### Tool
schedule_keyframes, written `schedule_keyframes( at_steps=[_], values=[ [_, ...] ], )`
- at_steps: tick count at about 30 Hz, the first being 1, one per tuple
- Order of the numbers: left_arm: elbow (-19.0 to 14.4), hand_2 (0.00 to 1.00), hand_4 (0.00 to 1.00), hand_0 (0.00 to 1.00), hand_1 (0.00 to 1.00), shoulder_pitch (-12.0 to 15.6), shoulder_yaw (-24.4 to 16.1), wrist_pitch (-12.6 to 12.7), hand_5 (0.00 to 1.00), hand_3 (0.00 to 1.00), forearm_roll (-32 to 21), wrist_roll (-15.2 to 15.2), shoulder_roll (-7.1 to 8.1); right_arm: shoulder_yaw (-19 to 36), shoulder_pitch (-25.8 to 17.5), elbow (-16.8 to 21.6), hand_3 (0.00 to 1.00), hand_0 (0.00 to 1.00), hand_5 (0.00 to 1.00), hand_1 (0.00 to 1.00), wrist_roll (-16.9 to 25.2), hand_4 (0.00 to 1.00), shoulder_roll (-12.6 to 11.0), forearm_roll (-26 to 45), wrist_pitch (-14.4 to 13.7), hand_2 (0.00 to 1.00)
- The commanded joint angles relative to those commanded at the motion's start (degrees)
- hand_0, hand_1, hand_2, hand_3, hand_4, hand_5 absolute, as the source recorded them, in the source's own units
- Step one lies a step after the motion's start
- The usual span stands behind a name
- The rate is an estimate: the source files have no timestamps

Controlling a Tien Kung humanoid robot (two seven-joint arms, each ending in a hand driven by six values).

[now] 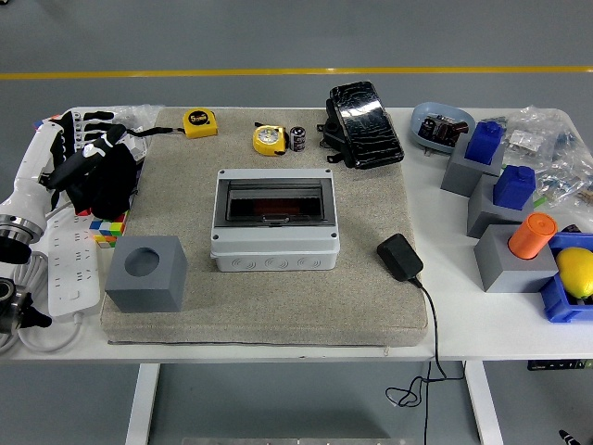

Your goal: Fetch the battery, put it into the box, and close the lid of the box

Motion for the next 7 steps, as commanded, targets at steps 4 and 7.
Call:
schedule_keyframes(
  at_steps=[4, 7],
  values=[
    [0.02, 0.650, 0.998, 0.553, 0.646, 0.07, -0.13, 0.02, 0.658, 0.667, 0.02, -0.01, -0.03, -0.03, 0.02, -0.06, 0.531, 0.642, 0.438, 0.655, 0.01, 0.945, 0.02, 0.00, 0.07, 0.658],
    [0.02, 0.650, 0.998, 0.553, 0.646, 0.02, -0.17, 0.01, 0.658, 0.667, 0.03, 0.00, -0.08, -0.08, 0.06, -0.07, 0.531, 0.642, 0.438, 0.655, 0.04, 0.945, 0.03, 0.01, 0.14, 0.658]
  ],
)
